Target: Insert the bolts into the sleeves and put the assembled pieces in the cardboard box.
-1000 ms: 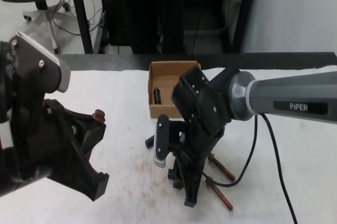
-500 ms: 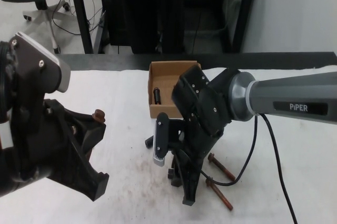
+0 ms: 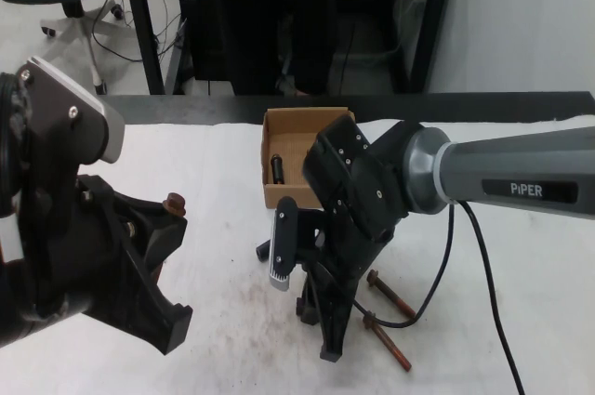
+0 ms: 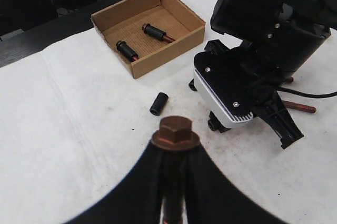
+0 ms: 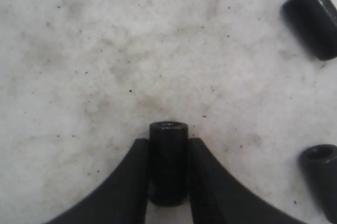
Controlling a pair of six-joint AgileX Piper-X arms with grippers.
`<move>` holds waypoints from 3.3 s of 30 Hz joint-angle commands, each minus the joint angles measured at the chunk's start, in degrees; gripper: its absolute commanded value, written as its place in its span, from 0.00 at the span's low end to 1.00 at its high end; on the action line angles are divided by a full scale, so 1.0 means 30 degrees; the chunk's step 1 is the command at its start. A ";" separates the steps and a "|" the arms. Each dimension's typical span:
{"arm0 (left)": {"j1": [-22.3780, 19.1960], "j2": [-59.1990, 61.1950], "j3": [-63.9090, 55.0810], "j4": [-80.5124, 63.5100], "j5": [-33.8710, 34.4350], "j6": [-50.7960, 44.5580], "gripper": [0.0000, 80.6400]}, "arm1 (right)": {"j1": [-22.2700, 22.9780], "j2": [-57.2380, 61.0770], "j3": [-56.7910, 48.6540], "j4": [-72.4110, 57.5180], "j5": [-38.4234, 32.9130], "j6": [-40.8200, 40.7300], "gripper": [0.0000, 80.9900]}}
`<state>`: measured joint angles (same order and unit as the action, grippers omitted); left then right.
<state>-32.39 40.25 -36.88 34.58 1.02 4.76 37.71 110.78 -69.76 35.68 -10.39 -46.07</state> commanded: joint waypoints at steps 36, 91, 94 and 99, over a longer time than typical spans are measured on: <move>0.0402 -0.0697 -0.0081 -1.5772 0.7287 -0.4963 0.00 | -0.2122 -1.4311 0.8274 -1.8645 -1.0644 2.4230 0.01; 0.0722 0.6474 -0.0116 -2.6580 1.7829 -1.4434 0.00 | 0.0797 -1.7203 1.4169 -2.5953 -0.7230 1.8059 0.01; 0.0722 0.6474 -0.0116 -2.6393 1.7827 -1.3666 0.00 | 0.0799 -1.7203 1.4169 -2.5953 -0.7486 1.8495 0.01; 0.0722 0.6474 -0.0116 -2.6151 1.7827 -1.3588 0.00 | 0.0799 -1.7203 1.4169 -2.5990 -0.7659 1.8493 0.01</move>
<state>-30.41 59.88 -36.81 -43.56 53.84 -36.51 40.01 59.63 -27.13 -41.17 -32.43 8.70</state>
